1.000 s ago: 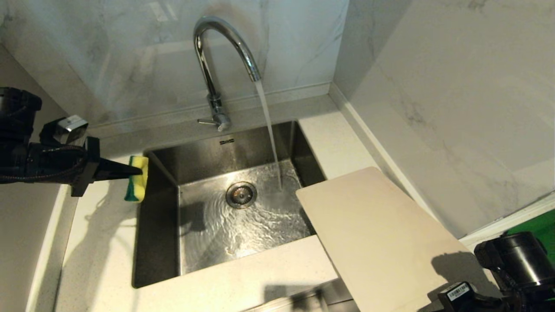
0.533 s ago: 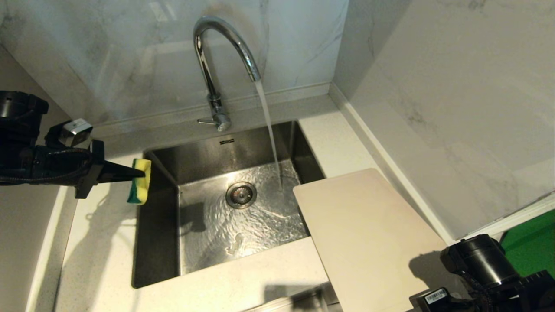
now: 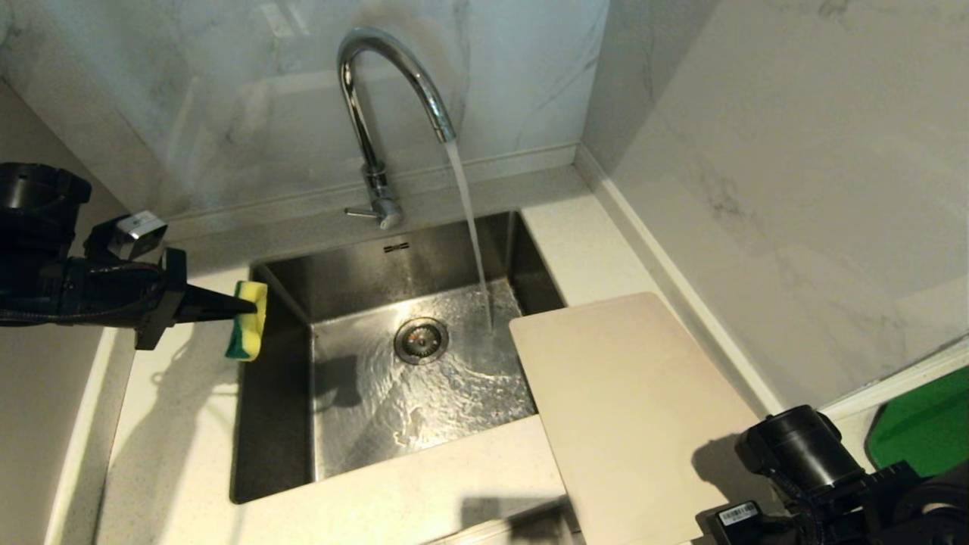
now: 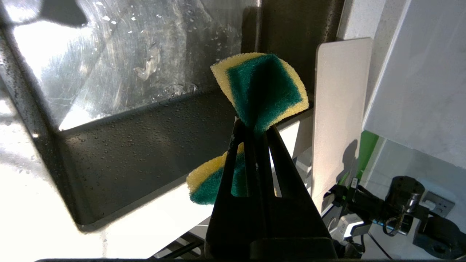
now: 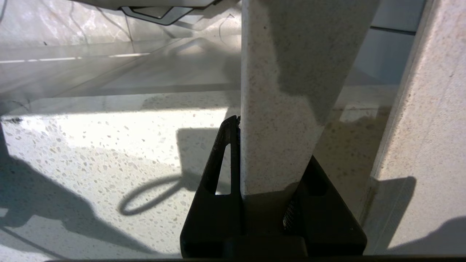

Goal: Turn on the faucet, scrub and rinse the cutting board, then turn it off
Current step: Put down the cutting board

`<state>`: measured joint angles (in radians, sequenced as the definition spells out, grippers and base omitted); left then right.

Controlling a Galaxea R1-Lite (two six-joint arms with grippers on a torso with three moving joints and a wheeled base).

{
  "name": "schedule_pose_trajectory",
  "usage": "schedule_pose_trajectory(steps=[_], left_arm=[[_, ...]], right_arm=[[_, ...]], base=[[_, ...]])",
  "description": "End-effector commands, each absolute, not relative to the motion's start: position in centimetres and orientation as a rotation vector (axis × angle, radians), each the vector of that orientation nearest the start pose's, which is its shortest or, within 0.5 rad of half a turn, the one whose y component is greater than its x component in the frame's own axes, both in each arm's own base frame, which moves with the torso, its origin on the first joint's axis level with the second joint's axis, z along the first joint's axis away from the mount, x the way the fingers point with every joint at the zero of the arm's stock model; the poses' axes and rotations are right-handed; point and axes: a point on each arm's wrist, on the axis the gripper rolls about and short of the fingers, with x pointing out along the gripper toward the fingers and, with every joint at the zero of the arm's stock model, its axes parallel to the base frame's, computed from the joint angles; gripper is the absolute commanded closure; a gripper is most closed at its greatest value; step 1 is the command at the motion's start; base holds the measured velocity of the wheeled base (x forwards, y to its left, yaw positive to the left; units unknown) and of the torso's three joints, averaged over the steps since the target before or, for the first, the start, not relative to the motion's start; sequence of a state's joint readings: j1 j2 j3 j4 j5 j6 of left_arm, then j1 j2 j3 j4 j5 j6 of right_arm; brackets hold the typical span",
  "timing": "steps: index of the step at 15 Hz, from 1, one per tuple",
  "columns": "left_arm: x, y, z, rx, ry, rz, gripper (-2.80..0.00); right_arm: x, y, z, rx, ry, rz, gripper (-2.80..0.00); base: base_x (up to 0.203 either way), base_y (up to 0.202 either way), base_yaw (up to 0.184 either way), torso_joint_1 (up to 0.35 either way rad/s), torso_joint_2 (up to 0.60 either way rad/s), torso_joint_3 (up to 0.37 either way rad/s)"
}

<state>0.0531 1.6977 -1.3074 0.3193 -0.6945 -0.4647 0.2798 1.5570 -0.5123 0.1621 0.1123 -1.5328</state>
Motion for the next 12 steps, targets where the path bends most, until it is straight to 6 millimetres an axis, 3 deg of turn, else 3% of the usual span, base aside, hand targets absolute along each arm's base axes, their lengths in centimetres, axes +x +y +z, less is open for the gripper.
schedule_pose_trajectory(steps=[1, 12], left_arm=[[30.4, 0.1, 23.5, -0.701, 0.820, -0.453, 0.00], [31.0, 0.0, 22.7, -0.704, 0.837, -0.451, 0.00]], right_arm=[[18.0, 5.4, 8.7, -1.407, 0.714, 1.223, 0.00], [21.0, 6.8, 7.5, -1.400, 0.730, 1.276, 0.00]], base=[[0.000, 0.000, 0.000, 0.000, 0.00, 0.000], [0.000, 0.000, 0.000, 0.000, 0.00, 0.000]])
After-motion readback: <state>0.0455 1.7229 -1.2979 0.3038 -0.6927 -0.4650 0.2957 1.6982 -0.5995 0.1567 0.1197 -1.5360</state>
